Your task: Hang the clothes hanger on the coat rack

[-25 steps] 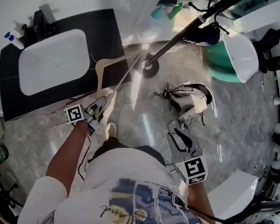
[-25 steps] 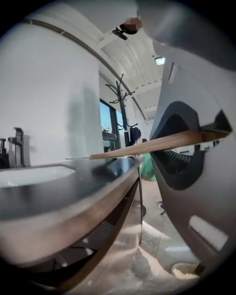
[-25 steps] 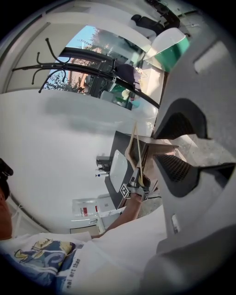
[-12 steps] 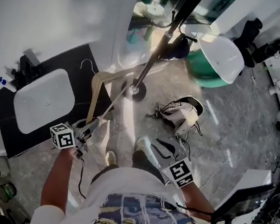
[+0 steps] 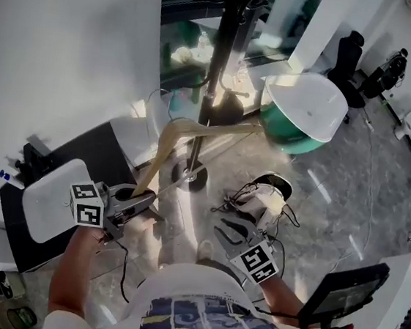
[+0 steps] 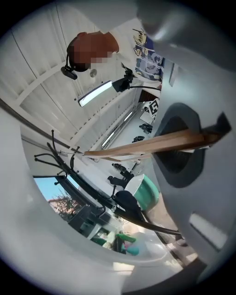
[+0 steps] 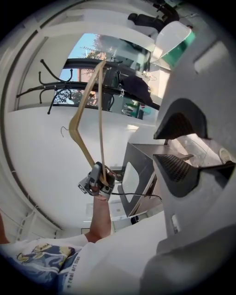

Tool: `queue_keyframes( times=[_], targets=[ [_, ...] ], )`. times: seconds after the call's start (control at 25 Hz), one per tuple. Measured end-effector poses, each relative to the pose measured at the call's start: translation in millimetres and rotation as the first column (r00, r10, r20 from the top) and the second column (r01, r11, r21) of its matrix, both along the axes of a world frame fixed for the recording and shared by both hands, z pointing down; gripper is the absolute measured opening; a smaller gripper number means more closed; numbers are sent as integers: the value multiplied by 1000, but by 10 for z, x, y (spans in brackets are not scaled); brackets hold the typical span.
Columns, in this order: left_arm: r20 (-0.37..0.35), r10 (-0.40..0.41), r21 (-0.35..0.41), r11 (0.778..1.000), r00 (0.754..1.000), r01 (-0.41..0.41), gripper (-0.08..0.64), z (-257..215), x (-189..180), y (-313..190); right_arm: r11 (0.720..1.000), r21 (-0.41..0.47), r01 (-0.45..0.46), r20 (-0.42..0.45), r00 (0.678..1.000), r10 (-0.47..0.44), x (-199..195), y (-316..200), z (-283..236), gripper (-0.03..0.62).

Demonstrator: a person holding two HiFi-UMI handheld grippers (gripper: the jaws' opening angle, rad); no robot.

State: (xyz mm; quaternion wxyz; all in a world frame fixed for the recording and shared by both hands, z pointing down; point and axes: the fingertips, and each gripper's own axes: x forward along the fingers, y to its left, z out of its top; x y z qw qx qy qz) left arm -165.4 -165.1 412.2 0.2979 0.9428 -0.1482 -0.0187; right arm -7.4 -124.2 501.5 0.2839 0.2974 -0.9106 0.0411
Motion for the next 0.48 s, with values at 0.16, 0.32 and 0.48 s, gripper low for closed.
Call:
queue_keyframes(
  times=[0.16,0.32,0.48],
  targets=[
    [8,83,39,996,997,-83,2,-352,364,-429,999,12,-40,26,999,40,311,-290,-1,100],
    [41,152,83,984,988,-155,2,-646,708,-776,997,10,-73,53,996,73,585,-493,31,100],
    [48,177,110,977,983,-181,2,-898,957,-1126,996,8,-86,68,994,85,831,-685,40,100]
  ],
)
